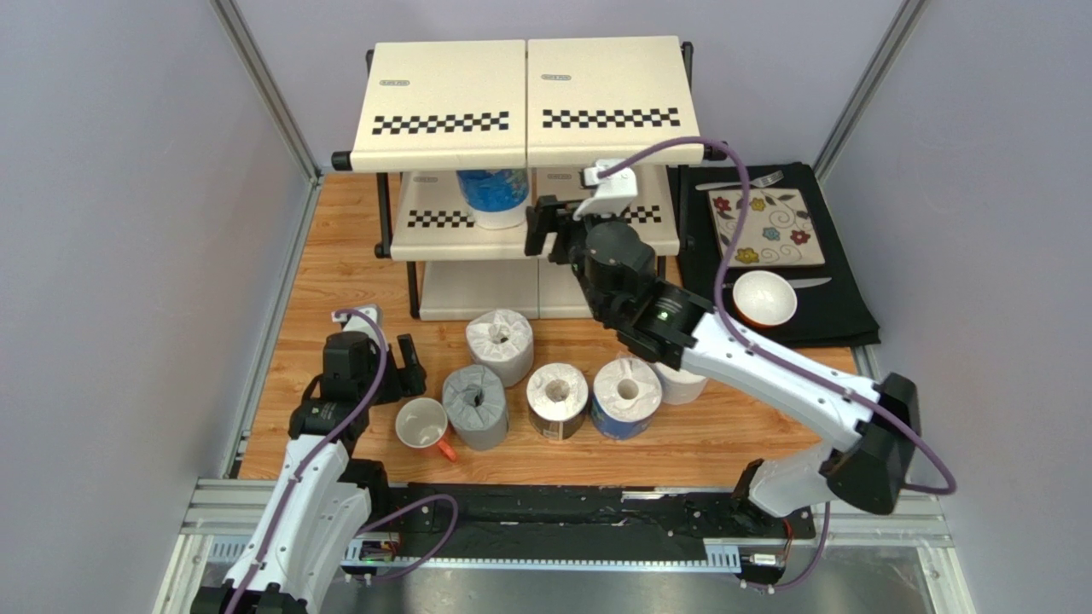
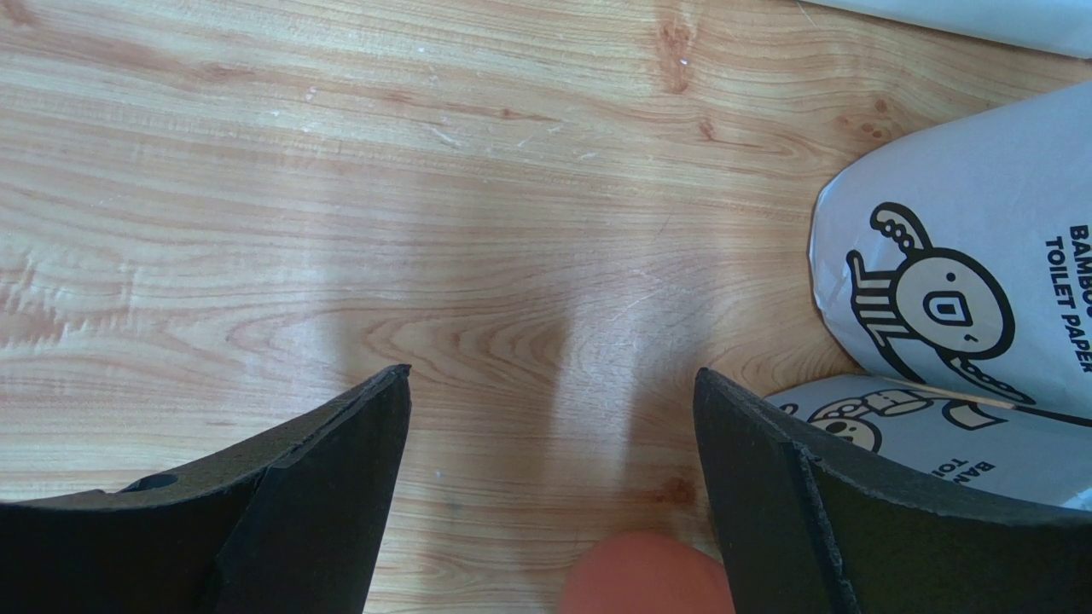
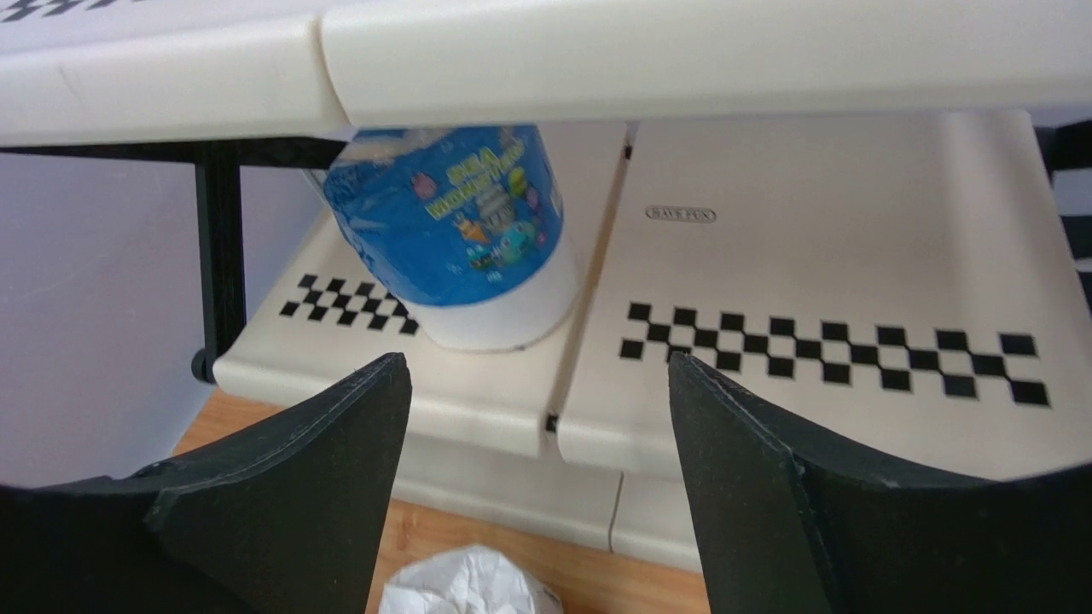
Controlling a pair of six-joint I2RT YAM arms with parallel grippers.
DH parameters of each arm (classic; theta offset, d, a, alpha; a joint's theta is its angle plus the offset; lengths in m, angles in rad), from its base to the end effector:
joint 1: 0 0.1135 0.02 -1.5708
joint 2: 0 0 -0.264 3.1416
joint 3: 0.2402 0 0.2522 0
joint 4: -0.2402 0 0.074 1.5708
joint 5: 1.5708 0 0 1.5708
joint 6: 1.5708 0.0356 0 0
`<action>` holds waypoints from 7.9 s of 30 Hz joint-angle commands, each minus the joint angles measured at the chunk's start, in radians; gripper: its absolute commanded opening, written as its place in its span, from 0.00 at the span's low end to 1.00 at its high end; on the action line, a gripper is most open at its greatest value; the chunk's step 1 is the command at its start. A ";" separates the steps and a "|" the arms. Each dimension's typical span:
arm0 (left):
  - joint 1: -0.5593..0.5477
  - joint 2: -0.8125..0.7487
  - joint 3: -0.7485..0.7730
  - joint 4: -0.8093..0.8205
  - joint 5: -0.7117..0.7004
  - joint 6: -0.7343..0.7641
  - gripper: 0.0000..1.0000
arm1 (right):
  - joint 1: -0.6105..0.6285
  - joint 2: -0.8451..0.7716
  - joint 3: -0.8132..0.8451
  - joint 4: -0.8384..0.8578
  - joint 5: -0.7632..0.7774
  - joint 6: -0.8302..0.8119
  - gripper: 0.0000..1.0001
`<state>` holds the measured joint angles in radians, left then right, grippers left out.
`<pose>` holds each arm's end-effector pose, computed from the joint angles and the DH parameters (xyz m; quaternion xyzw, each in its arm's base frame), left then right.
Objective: Place and organize the paper towels onto the shelf
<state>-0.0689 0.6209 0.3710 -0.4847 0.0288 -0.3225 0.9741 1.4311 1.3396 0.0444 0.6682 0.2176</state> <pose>0.1384 -0.0106 0.1912 -0.1097 0.9072 -0.0919 0.3957 0.2062 0.2643 0.4075 -0.0421 0.7188 0.1696 0.6729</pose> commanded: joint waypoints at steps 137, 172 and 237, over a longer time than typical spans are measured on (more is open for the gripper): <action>-0.077 0.017 -0.001 -0.017 -0.059 0.016 0.90 | -0.024 -0.284 -0.024 -0.381 0.068 0.187 0.27; -0.078 0.025 -0.001 -0.015 -0.052 0.017 0.90 | -0.118 0.026 0.101 0.000 0.122 -0.041 0.25; -0.080 0.034 -0.001 -0.014 -0.049 0.019 0.90 | -0.186 0.052 0.089 -0.106 -0.001 0.082 0.36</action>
<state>-0.1425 0.6521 0.3710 -0.4973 -0.0269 -0.3229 0.7887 1.4876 1.3899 -0.0937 0.6716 0.2817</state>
